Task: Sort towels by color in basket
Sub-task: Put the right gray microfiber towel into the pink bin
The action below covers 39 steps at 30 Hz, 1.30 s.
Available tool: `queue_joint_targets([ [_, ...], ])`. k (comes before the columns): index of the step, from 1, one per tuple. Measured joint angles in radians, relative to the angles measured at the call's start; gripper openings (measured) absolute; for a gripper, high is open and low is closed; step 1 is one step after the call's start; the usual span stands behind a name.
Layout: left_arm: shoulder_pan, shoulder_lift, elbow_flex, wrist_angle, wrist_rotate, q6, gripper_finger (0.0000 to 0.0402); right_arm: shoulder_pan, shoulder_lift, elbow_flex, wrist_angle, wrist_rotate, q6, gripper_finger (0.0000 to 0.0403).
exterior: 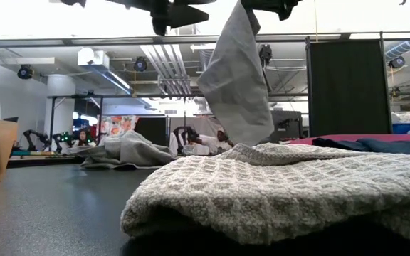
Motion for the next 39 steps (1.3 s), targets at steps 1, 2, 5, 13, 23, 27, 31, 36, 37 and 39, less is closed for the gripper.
queue_joint_targets([
  [1, 0.011, 0.012, 0.011, 0.003, 0.001, -0.007, 0.0263, 0.000, 0.000, 0.000, 0.000, 0.000, 0.002, 0.0008],
  [2, 0.022, 0.022, 0.018, 0.001, -0.008, -0.009, 0.0264, 0.000, 0.000, 0.000, 0.000, 0.000, 0.003, 0.0008],
  [5, 0.056, 0.062, 0.049, 0.003, -0.020, -0.008, 0.0264, 0.004, 0.002, 0.000, -0.006, -0.002, 0.010, 0.0008],
  [13, 0.107, 0.171, 0.099, 0.001, 0.123, 0.015, 0.0249, 0.027, 0.001, 0.000, 0.037, -0.001, 0.014, 0.0008],
  [23, 0.102, 0.202, 0.101, -0.006, 0.216, 0.048, 0.0038, 0.030, -0.014, 0.009, 0.046, 0.099, 0.033, 0.0009],
  [27, 0.097, 0.173, 0.101, -0.027, 0.267, 0.060, 0.0010, 0.030, -0.021, 0.009, -0.044, 0.182, 0.032, 0.0009],
  [31, 0.096, 0.139, 0.101, -0.080, 0.268, 0.060, 0.0003, 0.030, -0.033, 0.026, -0.178, 0.192, 0.092, 0.0014],
  [36, 0.098, 0.096, 0.100, -0.093, 0.267, 0.061, 0.0001, 0.030, -0.053, 0.077, -0.401, 0.194, 0.207, 0.0073],
  [37, 0.102, 0.092, 0.100, -0.095, 0.267, 0.068, 0.0001, 0.030, -0.060, 0.084, -0.436, 0.194, 0.225, 0.0090],
  [39, 0.108, 0.086, 0.100, -0.095, 0.268, 0.076, 0.0001, 0.030, -0.073, 0.095, -0.466, 0.195, 0.247, 0.0125],
])
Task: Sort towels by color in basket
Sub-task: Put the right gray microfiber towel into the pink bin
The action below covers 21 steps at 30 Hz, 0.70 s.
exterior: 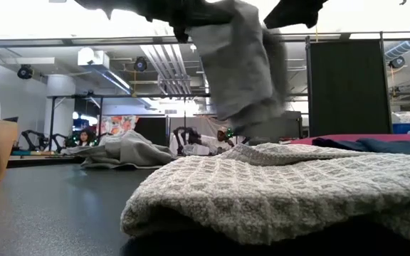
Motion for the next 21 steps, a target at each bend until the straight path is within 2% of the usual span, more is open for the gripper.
queue_joint_targets([
  [4, 0.010, -0.007, 0.000, 0.036, -0.003, 0.002, 0.0001, 0.007, -0.017, 0.003, -0.018, -0.027, 0.017, 0.0189],
  [10, 0.009, -0.006, 0.000, 0.074, -0.002, 0.002, 0.0000, 0.009, 0.022, -0.009, 0.046, -0.229, -0.020, 0.0272],
  [13, 0.009, -0.004, 0.000, 0.070, -0.002, 0.002, 0.0000, 0.011, 0.063, -0.010, 0.066, -0.246, -0.043, 0.0306],
  [17, 0.007, -0.003, 0.000, 0.073, 0.003, 0.002, 0.0000, 0.011, 0.120, -0.010, 0.100, -0.246, -0.077, 0.0338],
  [21, 0.007, 0.002, 0.000, 0.093, 0.058, 0.015, 0.0000, 0.011, 0.191, -0.010, 0.172, -0.272, -0.135, 0.0342],
])
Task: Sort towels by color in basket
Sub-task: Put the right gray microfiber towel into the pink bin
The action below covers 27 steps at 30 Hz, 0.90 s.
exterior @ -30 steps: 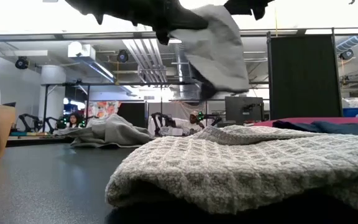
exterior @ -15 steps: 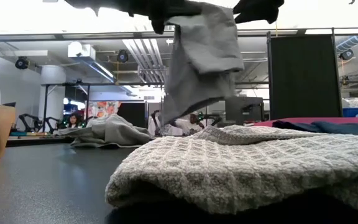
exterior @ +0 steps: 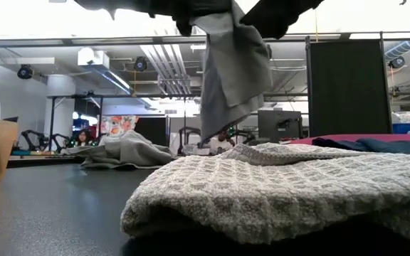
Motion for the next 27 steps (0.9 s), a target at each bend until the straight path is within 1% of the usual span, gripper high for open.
queue_joint_targets([
  [2, -0.001, 0.000, 0.000, 0.004, 0.013, 0.001, 0.0000, 0.000, 0.023, 0.000, 0.028, 0.000, -0.023, 0.0325],
  [3, -0.001, 0.000, 0.000, 0.004, 0.013, 0.000, 0.0000, 0.000, 0.033, 0.000, 0.035, 0.003, -0.024, 0.0309],
  [5, -0.001, 0.000, 0.000, 0.003, 0.013, -0.006, 0.0000, 0.000, 0.045, 0.000, 0.058, 0.019, -0.012, 0.0262],
  [7, -0.001, 0.000, 0.000, 0.005, 0.011, -0.009, 0.0000, 0.000, 0.048, 0.000, 0.066, 0.042, -0.006, 0.0189],
  [10, 0.000, -0.002, 0.000, -0.015, 0.004, -0.038, 0.0014, 0.000, 0.040, 0.000, 0.061, 0.055, -0.026, 0.0054],
  [11, -0.001, -0.006, 0.000, -0.037, 0.003, -0.041, 0.0024, 0.000, 0.035, 0.000, 0.056, 0.066, -0.031, 0.0034],
  [13, -0.001, -0.021, 0.000, -0.090, 0.002, -0.044, 0.0053, -0.003, 0.019, -0.002, 0.040, 0.110, -0.017, 0.0018],
  [15, 0.000, -0.045, 0.000, -0.157, -0.025, -0.052, 0.0090, -0.013, -0.005, -0.002, 0.002, 0.168, -0.004, 0.0013],
  [17, 0.000, -0.067, 0.000, -0.212, -0.096, -0.064, 0.0130, -0.027, -0.029, -0.002, -0.049, 0.247, 0.012, 0.0012],
  [19, 0.000, -0.087, 0.000, -0.249, -0.194, -0.074, 0.0168, -0.046, -0.050, -0.002, -0.097, 0.322, 0.032, 0.0011],
  [21, 0.000, -0.110, 0.000, -0.287, -0.292, -0.074, 0.0202, -0.069, -0.072, -0.002, -0.137, 0.435, 0.060, 0.0011],
  [24, 0.000, -0.132, 0.001, -0.317, -0.406, -0.084, 0.0237, -0.118, -0.095, -0.002, -0.207, 0.677, 0.095, 0.0010],
  [25, 0.000, -0.139, 0.001, -0.320, -0.422, -0.091, 0.0245, -0.139, -0.098, -0.002, -0.228, 0.744, 0.109, 0.0010],
  [27, 0.000, -0.144, 0.001, -0.320, -0.432, -0.097, 0.0253, -0.186, -0.104, -0.002, -0.275, 0.828, 0.139, 0.0010],
])
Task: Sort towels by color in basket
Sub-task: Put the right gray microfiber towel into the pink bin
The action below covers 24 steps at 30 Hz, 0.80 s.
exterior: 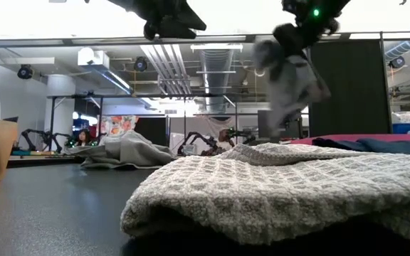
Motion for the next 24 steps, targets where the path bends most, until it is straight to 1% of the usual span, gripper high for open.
queue_joint_targets([
  [1, 0.000, -0.002, 0.000, 0.000, -0.001, 0.000, 0.0255, -0.027, -0.002, 0.000, -0.019, 0.017, 0.021, 0.0010],
  [8, 0.000, -0.002, 0.000, -0.017, -0.003, -0.008, 0.0245, -0.221, 0.020, 0.000, -0.230, 0.019, 0.200, 0.0010],
  [12, 0.000, -0.001, 0.000, -0.040, -0.003, -0.023, 0.0236, -0.290, 0.049, -0.005, -0.274, 0.018, 0.240, 0.0011],
  [18, 0.000, -0.001, 0.000, -0.046, -0.003, -0.026, 0.0232, -0.313, 0.094, -0.014, -0.250, 0.008, 0.250, 0.0011],
  [24, 0.000, -0.001, 0.000, -0.061, -0.005, -0.034, 0.0232, -0.331, 0.072, -0.083, -0.248, 0.015, 0.260, 0.0011],
])
